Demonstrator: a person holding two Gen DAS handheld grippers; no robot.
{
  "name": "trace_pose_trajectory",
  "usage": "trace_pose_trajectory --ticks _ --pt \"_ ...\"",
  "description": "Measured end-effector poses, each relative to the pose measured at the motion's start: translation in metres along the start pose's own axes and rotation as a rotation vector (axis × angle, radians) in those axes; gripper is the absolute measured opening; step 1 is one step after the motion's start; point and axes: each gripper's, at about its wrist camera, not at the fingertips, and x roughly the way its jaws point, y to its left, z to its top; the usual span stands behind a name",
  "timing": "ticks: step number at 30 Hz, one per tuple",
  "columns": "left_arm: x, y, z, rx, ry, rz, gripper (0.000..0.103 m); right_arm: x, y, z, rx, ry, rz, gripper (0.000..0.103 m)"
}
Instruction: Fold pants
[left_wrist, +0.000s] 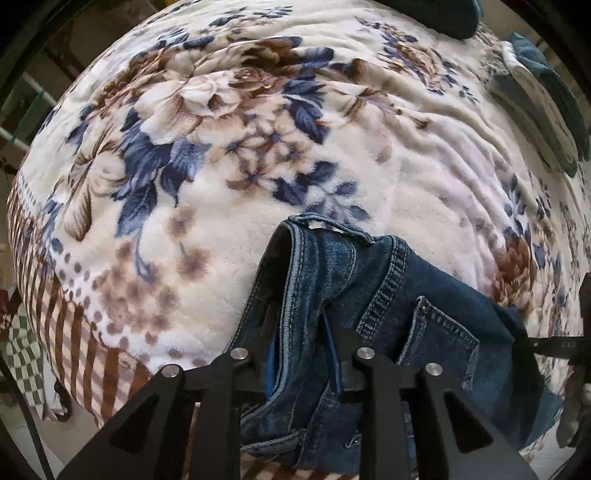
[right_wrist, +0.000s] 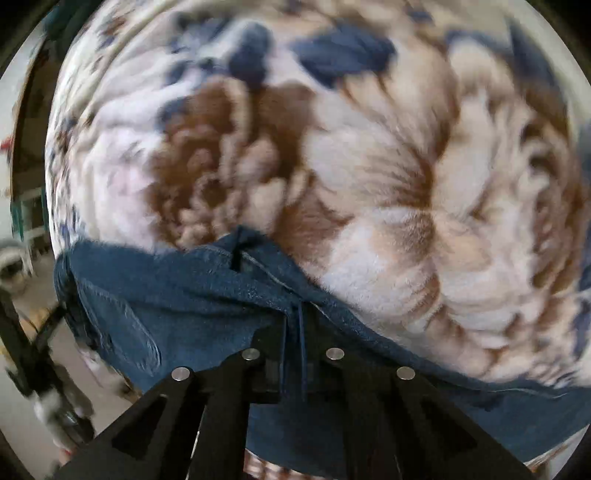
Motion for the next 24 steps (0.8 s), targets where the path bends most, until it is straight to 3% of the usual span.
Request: trace_pose_trajectory --ticks 2,3,5,6,7,9,12,14,15,16,17,19,21,22,23,24 --pt "-0.012 0.001 -0.001 -0.022 -0.004 -0.002 0.029 -0.015 -0.006 -0.003 0.0 -0.013 0.03 0.012" --pt "-0.023 0.001 -0.004 -0.04 -0.021 -0.012 0.03 -0.029 -0.012 -0.004 -0.005 -0.033 0.039 0.019" --pt "-0.046 -0.003 -0.012 -0.039 -0.076 0.011 0.034 -0.059 -0.011 -0.019 -0.042 -0.121 -0.001 0.051" --pt "-0.057 -0.008 -0.017 -0.022 -0.11 0.024 0.047 -0.075 -0.012 -0.03 -0.057 -0.181 -0.07 0.077" --pt "-0.066 -0.012 -0.021 -0.013 -0.138 0.035 0.067 -0.082 -0.012 -0.031 -0.06 -0.21 -0.107 0.082" --pt "-0.078 -0.023 -0.029 -0.008 -0.181 0.031 0.09 -0.101 -0.018 -0.04 -0.055 -0.235 -0.151 0.082" --pt "-0.073 -0.049 -0.04 0.033 -0.17 0.023 0.091 -0.088 -0.045 -0.05 -0.013 -0.143 -0.113 0.079" --pt "-0.06 -0.069 -0.044 0.067 -0.123 -0.012 0.091 -0.063 -0.052 -0.063 -0.034 -0.084 -0.194 0.04" --pt "-0.053 -0.08 -0.048 0.082 -0.11 -0.031 0.091 -0.055 -0.052 -0.064 -0.043 -0.071 -0.249 0.013" --pt "-0.049 -0.088 -0.05 0.101 -0.105 -0.041 0.091 -0.051 -0.06 -0.063 -0.024 -0.089 -0.304 0.012" --pt "-0.045 -0.099 -0.053 0.125 -0.105 -0.04 0.091 -0.052 -0.076 -0.06 0.05 -0.126 -0.289 0.012" --pt "-0.039 -0.122 -0.06 0.189 -0.1 -0.042 0.091 -0.05 -0.103 -0.054 0.164 -0.102 -0.155 0.012" --pt "-0.041 -0.139 -0.069 0.22 -0.09 -0.067 0.091 -0.063 -0.115 -0.059 0.197 -0.11 -0.051 0.015" --pt "-0.042 -0.145 -0.073 0.229 -0.08 -0.096 0.091 -0.085 -0.127 -0.073 0.206 -0.148 0.045 0.024" --pt "-0.044 -0.154 -0.078 0.236 -0.072 -0.119 0.091 -0.102 -0.137 -0.085 0.223 -0.19 0.084 0.033" --pt "-0.047 -0.16 -0.081 0.239 -0.075 -0.122 0.091 -0.121 -0.151 -0.099 0.254 -0.246 0.092 0.055"
